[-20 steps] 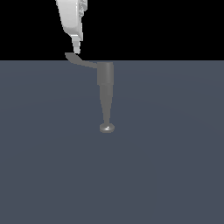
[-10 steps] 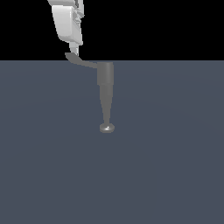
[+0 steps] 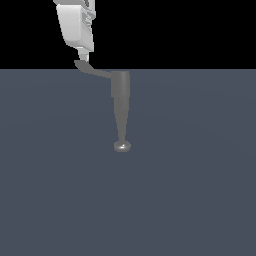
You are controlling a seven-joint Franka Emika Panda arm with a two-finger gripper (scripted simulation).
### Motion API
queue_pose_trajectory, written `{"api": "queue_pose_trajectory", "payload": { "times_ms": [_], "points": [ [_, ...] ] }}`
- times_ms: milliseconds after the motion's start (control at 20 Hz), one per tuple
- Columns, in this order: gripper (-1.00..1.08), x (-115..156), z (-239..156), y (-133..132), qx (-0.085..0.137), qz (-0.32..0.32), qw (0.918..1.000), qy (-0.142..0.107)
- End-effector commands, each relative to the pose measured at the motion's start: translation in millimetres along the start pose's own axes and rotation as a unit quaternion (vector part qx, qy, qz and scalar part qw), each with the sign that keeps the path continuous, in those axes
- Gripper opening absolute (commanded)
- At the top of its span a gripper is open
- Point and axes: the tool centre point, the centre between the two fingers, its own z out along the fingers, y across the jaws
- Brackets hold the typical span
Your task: Turn on the faucet by rotating a designated handle.
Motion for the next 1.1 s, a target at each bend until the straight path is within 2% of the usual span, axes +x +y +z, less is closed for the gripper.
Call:
{"api": "queue_pose_trajectory", "payload": {
  "times_ms": [0,1050],
  "points": [
    [-1.0,0,0,7,0.0,0.0,1.0,0.0],
    [-1.0,2,0,67,0.0,0.0,1.0,0.0]
  ]
}}
